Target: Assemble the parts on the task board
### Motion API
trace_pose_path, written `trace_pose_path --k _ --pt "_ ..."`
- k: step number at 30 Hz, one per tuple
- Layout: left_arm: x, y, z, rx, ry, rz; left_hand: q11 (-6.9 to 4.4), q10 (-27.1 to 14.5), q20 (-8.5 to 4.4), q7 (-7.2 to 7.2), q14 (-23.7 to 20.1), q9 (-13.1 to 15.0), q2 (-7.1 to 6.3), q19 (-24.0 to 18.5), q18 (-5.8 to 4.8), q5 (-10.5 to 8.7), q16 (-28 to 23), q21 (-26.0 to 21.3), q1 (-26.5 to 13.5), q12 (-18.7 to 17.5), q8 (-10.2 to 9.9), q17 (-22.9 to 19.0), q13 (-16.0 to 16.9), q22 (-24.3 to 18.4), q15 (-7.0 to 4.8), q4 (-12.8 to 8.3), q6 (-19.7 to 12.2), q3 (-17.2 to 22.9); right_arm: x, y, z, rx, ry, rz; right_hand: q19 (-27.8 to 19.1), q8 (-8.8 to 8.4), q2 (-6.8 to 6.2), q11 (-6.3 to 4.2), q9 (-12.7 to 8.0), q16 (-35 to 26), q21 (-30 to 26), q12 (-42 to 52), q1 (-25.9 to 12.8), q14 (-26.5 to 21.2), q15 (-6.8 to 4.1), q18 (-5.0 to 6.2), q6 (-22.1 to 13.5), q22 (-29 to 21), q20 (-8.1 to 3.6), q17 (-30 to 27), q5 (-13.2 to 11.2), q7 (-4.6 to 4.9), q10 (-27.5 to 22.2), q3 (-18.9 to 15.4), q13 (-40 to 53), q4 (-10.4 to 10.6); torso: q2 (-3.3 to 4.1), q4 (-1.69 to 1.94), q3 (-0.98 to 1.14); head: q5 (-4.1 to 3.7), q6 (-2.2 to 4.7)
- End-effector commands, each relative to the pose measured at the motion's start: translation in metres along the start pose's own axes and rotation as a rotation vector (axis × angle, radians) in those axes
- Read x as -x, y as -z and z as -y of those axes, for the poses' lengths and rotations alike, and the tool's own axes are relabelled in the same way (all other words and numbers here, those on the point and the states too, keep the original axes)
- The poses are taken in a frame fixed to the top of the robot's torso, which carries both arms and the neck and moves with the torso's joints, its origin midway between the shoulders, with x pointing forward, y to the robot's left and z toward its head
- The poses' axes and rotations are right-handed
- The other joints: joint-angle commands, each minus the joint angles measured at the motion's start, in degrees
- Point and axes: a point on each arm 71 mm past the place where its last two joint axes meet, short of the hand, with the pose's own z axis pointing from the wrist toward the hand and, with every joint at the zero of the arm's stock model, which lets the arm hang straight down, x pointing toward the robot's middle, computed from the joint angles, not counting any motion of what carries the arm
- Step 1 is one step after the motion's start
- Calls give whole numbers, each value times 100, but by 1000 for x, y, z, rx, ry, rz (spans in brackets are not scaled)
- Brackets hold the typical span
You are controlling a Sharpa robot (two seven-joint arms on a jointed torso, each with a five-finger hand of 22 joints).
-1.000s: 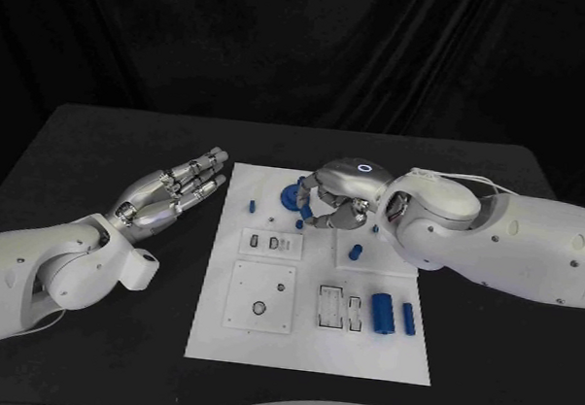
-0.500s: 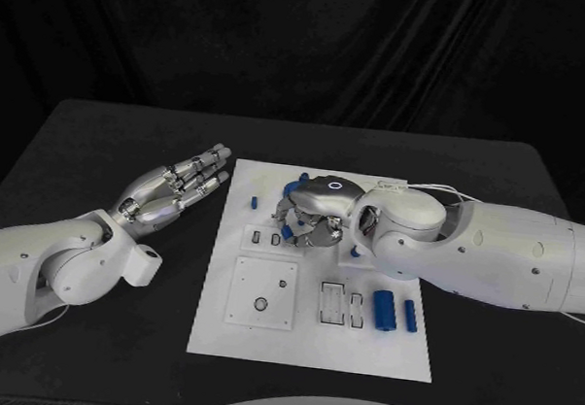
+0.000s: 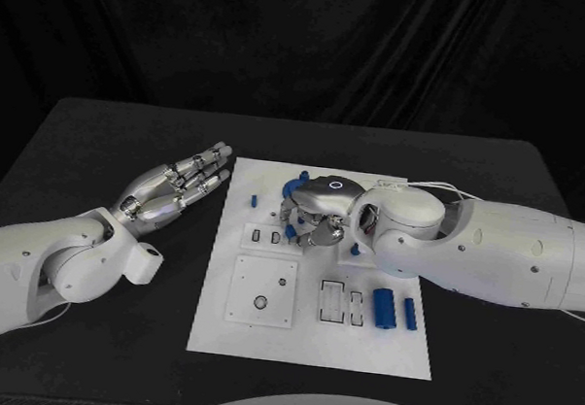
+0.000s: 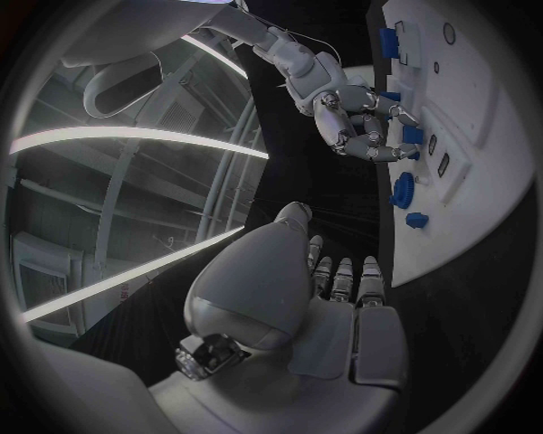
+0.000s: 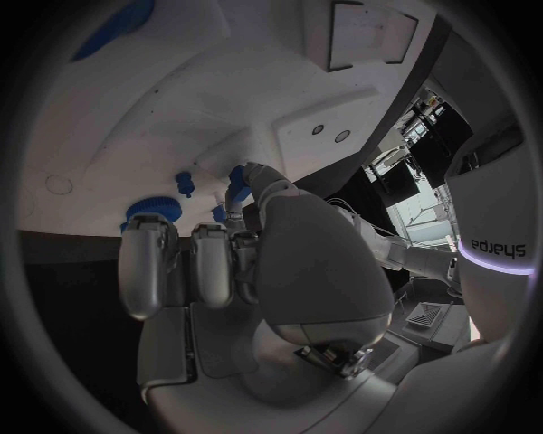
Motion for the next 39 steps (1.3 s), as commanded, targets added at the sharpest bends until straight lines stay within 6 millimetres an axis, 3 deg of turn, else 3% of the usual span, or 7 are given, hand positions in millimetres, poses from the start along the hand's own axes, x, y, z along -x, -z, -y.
trace_pose_path --k 1,31,39 --pt "-2 -1 2 -34 11 -17 31 -9 49 25 8 -1 22 5 112 5 -21 -19 46 -38 8 -5 -8 -9 36 2 0 35 -1 1 2 -31 13 -6 85 -32 4 49 -3 -32 -42 15 -38 366 33 44 39 1030 43 352 43 17 597 21 1510 -46 -4 3 0 -4 2" --pt "-2 -2 1 -30 14 -23 29 -9 56 24 8 -3 27 5 111 3 -21 -19 54 -38 5 -5 -8 -9 45 -12 -14 61 -8 3 7 -54 36 -46 80 -146 -34 66 -55 -56 -72 15 -109 361 46 49 19 1020 54 316 43 40 597 43 1510 -102 -9 4 -5 -12 45" --pt "-2 -2 1 -29 14 -23 7 -9 62 10 8 -4 28 5 108 -1 -21 -19 61 -38 2 -5 -8 -9 53 -34 -30 99 -11 3 8 -57 38 -70 87 -412 -69 40 -148 -69 -97 15 -284 364 30 52 -287 1019 49 297 -447 83 597 11 1510 -173 -4 5 -2 -13 32"
